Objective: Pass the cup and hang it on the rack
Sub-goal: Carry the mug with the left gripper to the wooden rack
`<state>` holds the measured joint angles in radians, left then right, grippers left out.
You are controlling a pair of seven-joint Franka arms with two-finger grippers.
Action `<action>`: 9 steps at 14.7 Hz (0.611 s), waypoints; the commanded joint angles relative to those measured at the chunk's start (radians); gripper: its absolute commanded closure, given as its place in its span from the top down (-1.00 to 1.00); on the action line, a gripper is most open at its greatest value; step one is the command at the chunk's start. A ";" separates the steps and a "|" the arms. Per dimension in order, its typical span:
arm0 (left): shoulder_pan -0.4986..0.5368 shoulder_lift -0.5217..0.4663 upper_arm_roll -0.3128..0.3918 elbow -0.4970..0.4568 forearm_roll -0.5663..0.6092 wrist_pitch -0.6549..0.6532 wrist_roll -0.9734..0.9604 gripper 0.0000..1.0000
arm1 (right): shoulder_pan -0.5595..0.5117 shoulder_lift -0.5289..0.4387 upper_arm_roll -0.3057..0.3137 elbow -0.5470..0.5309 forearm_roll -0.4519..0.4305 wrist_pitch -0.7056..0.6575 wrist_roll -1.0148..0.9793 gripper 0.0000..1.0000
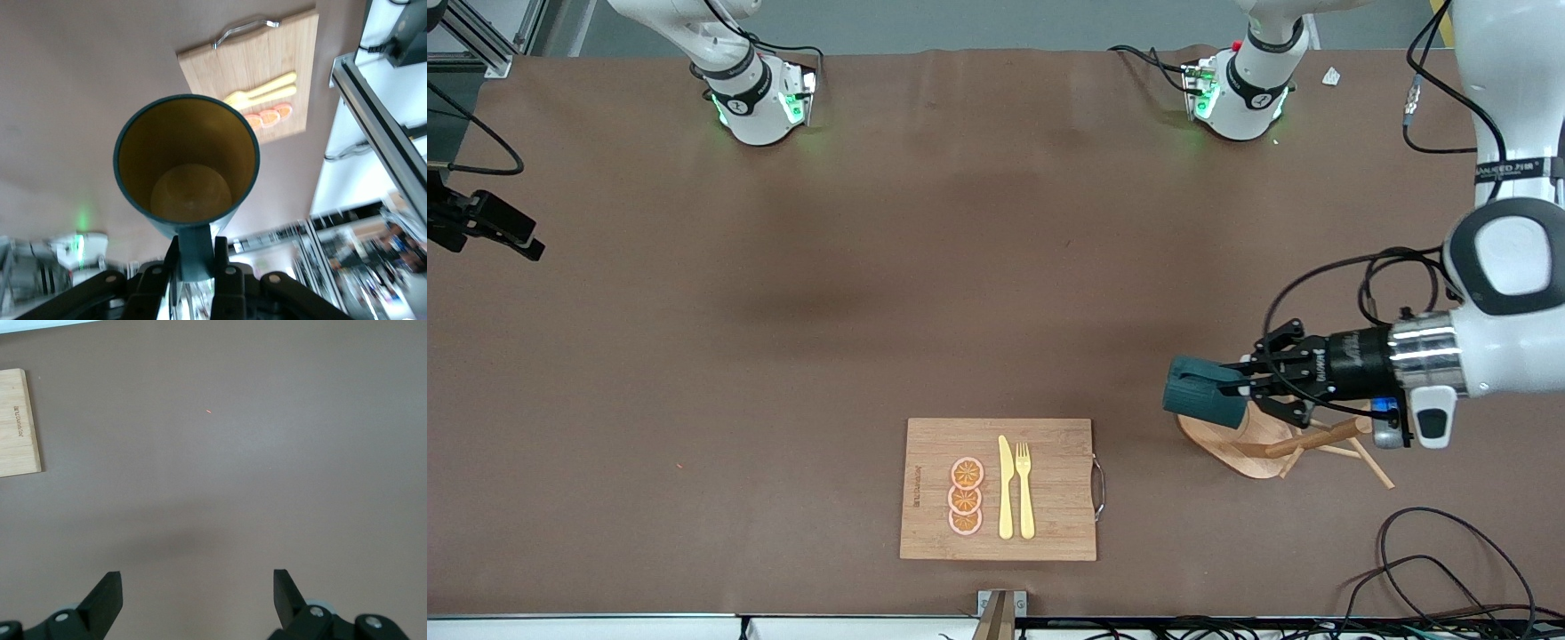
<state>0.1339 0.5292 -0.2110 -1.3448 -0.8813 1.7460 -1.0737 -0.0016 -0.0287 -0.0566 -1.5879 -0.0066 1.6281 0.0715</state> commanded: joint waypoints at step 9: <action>0.128 0.101 -0.010 0.007 -0.127 -0.108 0.064 -1.00 | 0.002 -0.017 0.001 -0.011 -0.004 0.004 0.005 1.00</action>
<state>0.2336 0.6261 -0.2128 -1.3458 -0.9882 1.6656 -1.0068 -0.0015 -0.0287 -0.0565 -1.5878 -0.0066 1.6291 0.0715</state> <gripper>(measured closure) 0.789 0.000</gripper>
